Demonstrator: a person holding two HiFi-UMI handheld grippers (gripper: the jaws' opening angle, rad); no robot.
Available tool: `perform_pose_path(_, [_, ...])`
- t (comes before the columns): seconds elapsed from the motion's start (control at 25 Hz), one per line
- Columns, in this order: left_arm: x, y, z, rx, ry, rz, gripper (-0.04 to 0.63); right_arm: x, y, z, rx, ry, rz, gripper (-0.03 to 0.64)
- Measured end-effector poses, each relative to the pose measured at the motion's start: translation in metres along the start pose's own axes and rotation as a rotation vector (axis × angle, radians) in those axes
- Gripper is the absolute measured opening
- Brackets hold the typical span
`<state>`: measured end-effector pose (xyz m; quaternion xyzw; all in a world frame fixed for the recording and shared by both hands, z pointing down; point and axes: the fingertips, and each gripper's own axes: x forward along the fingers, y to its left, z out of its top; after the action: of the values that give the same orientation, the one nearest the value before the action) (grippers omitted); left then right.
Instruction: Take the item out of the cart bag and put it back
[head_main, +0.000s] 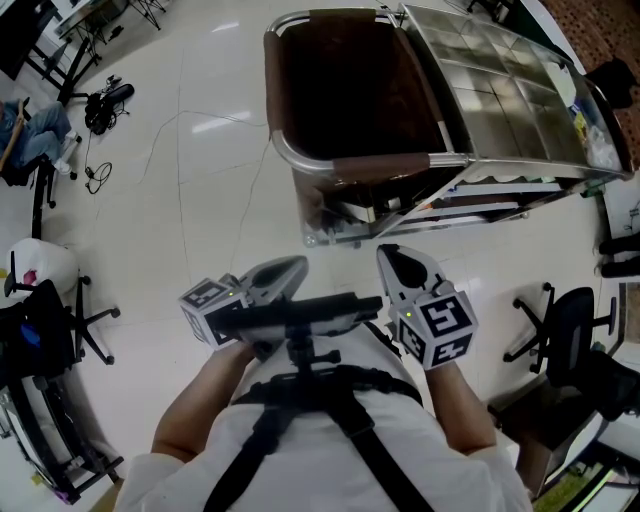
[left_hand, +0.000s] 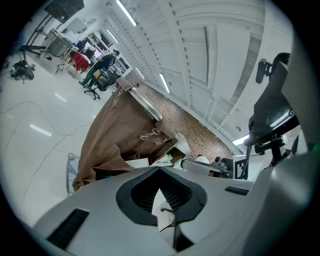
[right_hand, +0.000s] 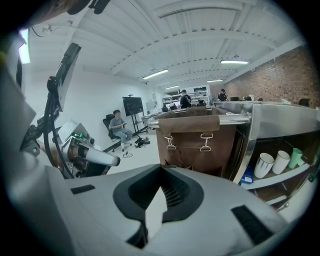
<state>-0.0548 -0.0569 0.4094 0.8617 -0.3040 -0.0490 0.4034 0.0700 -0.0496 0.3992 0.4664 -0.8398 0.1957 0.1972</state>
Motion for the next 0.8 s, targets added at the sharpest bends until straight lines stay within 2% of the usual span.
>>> perform_pose_path(0.6, [0.002,0.0,-0.002,0.001,0.007,-0.001,0.005,-0.004,-0.009,-0.001,0.03,-0.026,-0.017,0.0])
perform_pose_path(0.8, [0.009,0.005,0.002,-0.002,-0.015,-0.002,0.005,0.001,-0.013,-0.001,0.028,-0.024,-0.027,0.0])
